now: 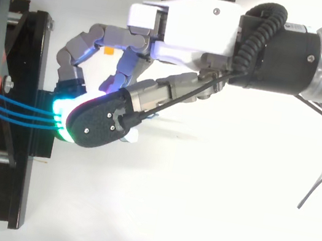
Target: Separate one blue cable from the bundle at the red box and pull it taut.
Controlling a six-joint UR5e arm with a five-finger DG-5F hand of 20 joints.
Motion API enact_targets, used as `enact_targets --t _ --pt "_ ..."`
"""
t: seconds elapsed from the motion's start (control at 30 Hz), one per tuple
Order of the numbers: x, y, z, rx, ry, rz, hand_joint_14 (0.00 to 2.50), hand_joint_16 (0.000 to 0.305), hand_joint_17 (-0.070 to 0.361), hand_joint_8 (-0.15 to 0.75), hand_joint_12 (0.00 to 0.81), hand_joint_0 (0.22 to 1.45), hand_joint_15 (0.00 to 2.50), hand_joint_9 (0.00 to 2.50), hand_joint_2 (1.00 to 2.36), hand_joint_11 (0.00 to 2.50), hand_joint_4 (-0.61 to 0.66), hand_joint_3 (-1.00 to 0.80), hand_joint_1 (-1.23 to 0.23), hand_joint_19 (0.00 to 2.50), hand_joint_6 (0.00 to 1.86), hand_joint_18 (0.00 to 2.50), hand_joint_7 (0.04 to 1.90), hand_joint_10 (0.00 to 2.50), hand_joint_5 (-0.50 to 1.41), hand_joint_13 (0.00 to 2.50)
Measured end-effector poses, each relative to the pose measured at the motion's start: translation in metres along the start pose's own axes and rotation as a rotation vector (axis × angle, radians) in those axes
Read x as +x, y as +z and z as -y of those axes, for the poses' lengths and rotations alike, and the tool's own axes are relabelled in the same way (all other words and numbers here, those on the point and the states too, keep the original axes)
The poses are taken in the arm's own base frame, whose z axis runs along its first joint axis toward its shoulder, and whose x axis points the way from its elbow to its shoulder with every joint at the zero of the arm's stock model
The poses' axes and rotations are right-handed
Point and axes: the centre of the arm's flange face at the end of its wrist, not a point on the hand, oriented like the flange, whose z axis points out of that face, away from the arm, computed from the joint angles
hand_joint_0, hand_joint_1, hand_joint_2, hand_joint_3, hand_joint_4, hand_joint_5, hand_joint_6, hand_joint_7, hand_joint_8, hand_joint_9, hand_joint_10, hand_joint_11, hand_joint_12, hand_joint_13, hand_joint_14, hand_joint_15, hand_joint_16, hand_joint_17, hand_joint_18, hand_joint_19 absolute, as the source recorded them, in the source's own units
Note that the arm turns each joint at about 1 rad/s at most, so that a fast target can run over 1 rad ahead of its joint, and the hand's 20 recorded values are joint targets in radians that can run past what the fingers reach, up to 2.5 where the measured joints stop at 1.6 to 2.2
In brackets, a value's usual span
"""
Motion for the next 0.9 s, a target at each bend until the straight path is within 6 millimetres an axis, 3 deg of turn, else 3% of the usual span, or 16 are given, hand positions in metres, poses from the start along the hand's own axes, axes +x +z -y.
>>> enact_targets --t 0.2,0.67,0.9 --pt "0.0003 0.0003 -0.0005 -0.002 0.0 0.001 0.02 0.054 0.122 0.31 0.411 0.51 0.7 1.25 1.0 1.21 0.04 -0.5 -0.44 0.82 0.79 0.85 1.08 0.03 -0.14 0.9" --pt "0.0008 0.0003 -0.0003 -0.001 0.001 -0.001 0.03 0.051 0.115 0.284 0.391 0.57 0.72 1.2 1.0 1.24 0.03 -0.5 -0.72 0.83 0.78 0.81 1.13 0.03 -0.15 0.88" --pt "0.0007 0.0002 -0.0004 -0.001 0.001 -0.001 0.03 0.049 0.111 0.278 0.381 0.64 0.71 1.19 1.0 1.24 0.02 -0.5 -0.76 0.82 0.79 0.8 1.13 0.03 -0.16 0.88"
